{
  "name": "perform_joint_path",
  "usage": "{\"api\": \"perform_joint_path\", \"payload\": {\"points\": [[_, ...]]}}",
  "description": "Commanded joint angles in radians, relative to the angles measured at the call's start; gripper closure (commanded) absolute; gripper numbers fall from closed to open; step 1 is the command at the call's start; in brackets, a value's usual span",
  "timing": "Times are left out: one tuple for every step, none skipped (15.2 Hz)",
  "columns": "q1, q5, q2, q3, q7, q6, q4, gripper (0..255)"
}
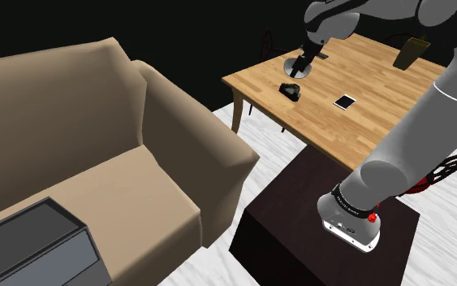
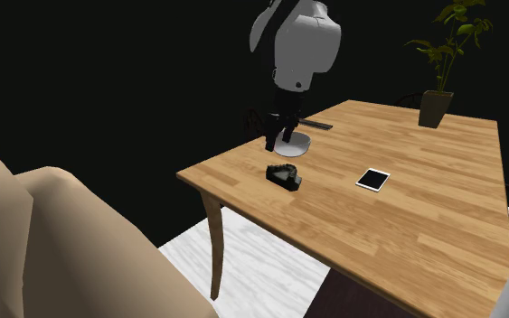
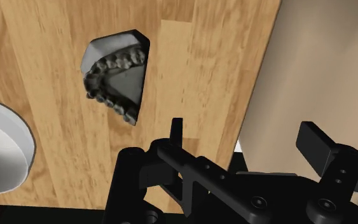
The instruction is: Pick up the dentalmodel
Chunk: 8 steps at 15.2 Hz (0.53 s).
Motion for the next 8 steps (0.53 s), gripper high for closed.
{"api": "perform_joint_path", "payload": {"points": [[-0.022,0.054,0.079,-0.011,-0.054,0.002,0.056,0],[-0.036,0.08,0.12,-0.013,-0.078,0.0,0.087,0],[-0.052,0.105,0.16,-0.012,-0.101,-0.002,0.118,0],[-0.069,0.13,0.2,-0.011,-0.123,-0.006,0.151,0],[-0.087,0.152,0.239,-0.007,-0.142,-0.01,0.185,0],[-0.107,0.174,0.279,-0.004,-0.16,-0.015,0.221,0],[-0.127,0.194,0.318,0.001,-0.176,-0.021,0.257,0],[-0.147,0.212,0.357,0.006,-0.19,-0.028,0.295,0]]}}
